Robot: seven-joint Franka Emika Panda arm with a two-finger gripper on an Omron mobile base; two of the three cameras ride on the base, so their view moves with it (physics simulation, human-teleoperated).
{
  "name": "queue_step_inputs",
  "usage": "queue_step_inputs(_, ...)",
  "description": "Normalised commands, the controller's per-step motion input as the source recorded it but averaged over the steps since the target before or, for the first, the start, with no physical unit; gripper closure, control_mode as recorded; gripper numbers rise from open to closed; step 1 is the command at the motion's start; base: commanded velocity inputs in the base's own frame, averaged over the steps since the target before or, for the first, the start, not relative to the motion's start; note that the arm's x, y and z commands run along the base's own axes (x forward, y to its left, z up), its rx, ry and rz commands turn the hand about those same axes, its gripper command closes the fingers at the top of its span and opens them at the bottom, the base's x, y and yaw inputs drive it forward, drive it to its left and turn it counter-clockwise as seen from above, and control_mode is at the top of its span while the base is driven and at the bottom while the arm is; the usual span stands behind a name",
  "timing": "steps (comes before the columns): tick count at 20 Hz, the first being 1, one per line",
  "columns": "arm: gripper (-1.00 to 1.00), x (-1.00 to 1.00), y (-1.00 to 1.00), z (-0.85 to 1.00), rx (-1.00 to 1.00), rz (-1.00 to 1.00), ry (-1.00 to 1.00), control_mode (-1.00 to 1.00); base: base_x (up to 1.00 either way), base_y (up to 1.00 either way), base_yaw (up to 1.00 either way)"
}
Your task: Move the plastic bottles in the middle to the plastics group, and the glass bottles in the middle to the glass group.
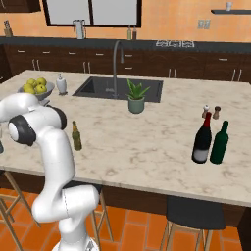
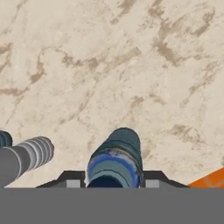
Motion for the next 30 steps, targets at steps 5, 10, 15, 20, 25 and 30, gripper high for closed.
queue_step_inputs(5, -1.00, 0.00, 0.00, 0.24, 0.00, 0.02, 0.00, -1.00, 0.00, 0.00, 0.00)
queue_step_inputs(10, -1.00, -0.08, -0.33, 0.65, 0.00, 0.02, -0.01, -1.00, 0.00, 0.00, 0.00)
queue_step_inputs(15, -1.00, -0.47, -0.87, 0.36, 0.00, 0.13, -0.12, -1.00, 0.00, 0.00, 0.00)
queue_step_inputs(20, -1.00, -0.51, -0.97, 0.10, 0.00, 0.27, -0.07, -1.00, 0.00, 0.00, 0.00)
queue_step_inputs(25, -1.00, -0.30, -0.75, 0.24, 0.00, 0.45, -0.01, -1.00, 0.00, 0.00, 0.00)
queue_step_inputs(30, -1.00, -0.14, -0.63, 0.20, -0.01, 0.59, -0.01, -1.00, 0.00, 0.00, 0.00)
